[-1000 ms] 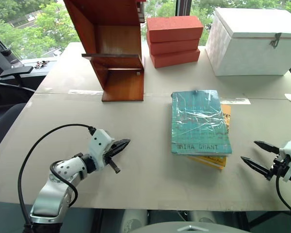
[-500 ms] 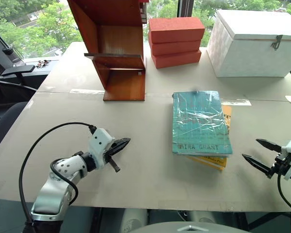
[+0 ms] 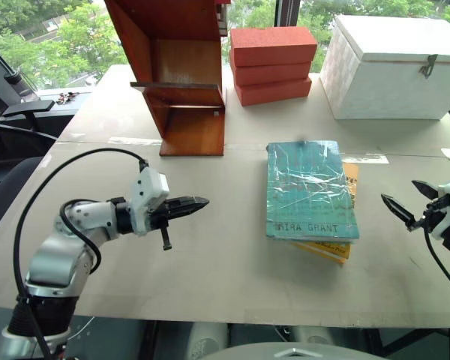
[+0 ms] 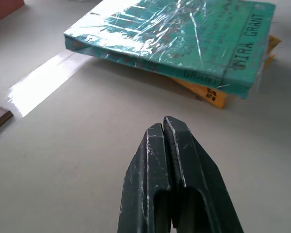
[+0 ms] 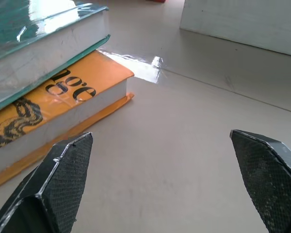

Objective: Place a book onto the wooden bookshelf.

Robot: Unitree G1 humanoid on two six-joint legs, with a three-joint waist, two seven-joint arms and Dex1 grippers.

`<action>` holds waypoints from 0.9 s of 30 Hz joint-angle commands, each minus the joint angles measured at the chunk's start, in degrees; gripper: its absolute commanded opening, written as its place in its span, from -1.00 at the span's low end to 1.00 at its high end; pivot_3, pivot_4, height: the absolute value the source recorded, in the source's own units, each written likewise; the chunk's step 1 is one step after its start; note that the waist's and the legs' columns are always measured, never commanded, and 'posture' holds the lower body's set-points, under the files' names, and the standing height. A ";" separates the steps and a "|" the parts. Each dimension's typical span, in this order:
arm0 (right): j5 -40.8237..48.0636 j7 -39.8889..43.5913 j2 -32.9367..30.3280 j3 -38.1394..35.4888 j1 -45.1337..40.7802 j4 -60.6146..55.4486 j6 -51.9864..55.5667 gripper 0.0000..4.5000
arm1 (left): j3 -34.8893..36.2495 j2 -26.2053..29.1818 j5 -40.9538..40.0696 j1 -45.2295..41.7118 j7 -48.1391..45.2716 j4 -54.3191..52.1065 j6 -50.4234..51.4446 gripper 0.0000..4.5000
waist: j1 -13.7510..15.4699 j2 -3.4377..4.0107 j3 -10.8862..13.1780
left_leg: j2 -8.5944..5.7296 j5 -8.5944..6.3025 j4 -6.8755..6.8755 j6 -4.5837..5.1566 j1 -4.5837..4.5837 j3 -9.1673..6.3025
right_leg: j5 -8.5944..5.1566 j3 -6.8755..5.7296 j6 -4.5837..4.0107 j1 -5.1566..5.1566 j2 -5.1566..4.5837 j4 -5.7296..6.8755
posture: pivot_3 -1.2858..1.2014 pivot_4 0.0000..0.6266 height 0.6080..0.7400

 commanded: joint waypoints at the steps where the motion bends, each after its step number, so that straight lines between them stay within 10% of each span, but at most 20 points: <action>1: -0.14 -1.60 0.30 0.17 -2.52 -1.32 1.06 0.36 | 2.16 2.60 -3.33 -4.12 -4.11 1.26 1.51 -1.00 | -0.01 -0.01 0.02 | 0.00 0.00 0.00 0.00 -0.02 -0.01 | 0.00 -0.01 0.00 0.00 0.00 0.00 | 0.03 -0.52 0.69; 8: -2.68 -2.33 1.44 3.69 -6.57 0.54 1.28 -0.93 | 1.56 6.03 -4.22 -8.61 -8.37 2.13 4.10 0.14 | -0.05 -0.02 0.04 | -0.01 0.00 0.00 0.00 -0.01 -0.03 | 0.00 -0.02 0.00 0.01 0.00 0.00 | 0.03 -0.52 0.69; 12: -3.67 -2.09 1.63 4.84 -8.07 1.90 0.79 -1.00 | 1.43 7.24 -3.73 -9.18 -9.79 1.93 4.73 0.99 | -0.09 -0.01 0.05 | -0.01 0.00 0.00 0.00 -0.04 -0.04 | 0.00 -0.03 -0.01 0.00 0.01 0.00 | 0.03 -0.52 0.69; 27: -2.18 4.38 3.38 10.98 -10.57 -1.46 3.08 -1.00 | 2.09 9.59 -2.62 -8.52 -11.92 2.06 4.88 0.99 | -0.07 -0.01 0.05 | -0.01 0.01 0.00 0.01 -0.04 -0.05 | 0.00 -0.03 -0.01 0.00 0.01 0.01 | 0.03 -0.52 0.69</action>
